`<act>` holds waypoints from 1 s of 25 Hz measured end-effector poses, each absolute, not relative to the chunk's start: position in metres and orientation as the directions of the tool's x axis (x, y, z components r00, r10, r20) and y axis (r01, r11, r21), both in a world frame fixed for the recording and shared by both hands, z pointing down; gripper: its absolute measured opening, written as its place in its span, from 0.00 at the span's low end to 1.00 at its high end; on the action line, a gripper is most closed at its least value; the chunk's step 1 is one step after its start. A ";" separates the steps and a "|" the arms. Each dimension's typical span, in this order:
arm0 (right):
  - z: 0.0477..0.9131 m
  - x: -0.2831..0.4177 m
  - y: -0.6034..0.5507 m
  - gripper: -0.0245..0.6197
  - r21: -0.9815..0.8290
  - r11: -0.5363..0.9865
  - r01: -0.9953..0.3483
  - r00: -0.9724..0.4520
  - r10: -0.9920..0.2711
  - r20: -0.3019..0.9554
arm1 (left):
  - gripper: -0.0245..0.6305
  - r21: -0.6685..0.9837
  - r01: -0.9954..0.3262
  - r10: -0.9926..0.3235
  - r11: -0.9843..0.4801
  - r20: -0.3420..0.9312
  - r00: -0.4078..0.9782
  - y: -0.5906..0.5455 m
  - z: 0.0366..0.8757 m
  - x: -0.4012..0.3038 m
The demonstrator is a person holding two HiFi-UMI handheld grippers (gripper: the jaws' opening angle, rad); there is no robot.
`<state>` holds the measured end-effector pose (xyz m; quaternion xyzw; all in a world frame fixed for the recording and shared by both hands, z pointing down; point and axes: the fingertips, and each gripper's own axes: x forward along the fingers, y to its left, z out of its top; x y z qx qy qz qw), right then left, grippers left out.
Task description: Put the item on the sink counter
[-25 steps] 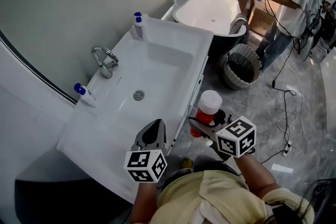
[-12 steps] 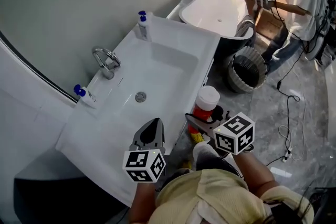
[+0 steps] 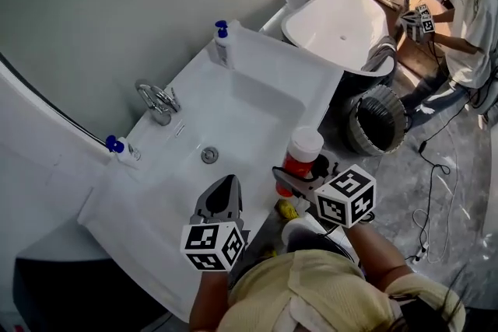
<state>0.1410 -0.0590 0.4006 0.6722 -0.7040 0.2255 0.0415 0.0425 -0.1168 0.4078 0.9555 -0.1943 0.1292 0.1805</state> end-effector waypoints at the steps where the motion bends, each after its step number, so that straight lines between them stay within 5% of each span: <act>1: 0.401 0.146 -0.064 0.50 -0.262 0.006 -0.965 -0.103 -0.927 0.360 | 0.10 0.295 -0.425 -0.333 -0.856 0.316 0.889 -0.121 0.408 0.047; 25: 0.403 0.195 -0.191 0.50 -0.272 0.273 -0.923 -0.359 -0.866 0.348 | 0.10 0.285 -0.629 -0.545 -0.723 0.325 0.773 -0.202 0.412 0.089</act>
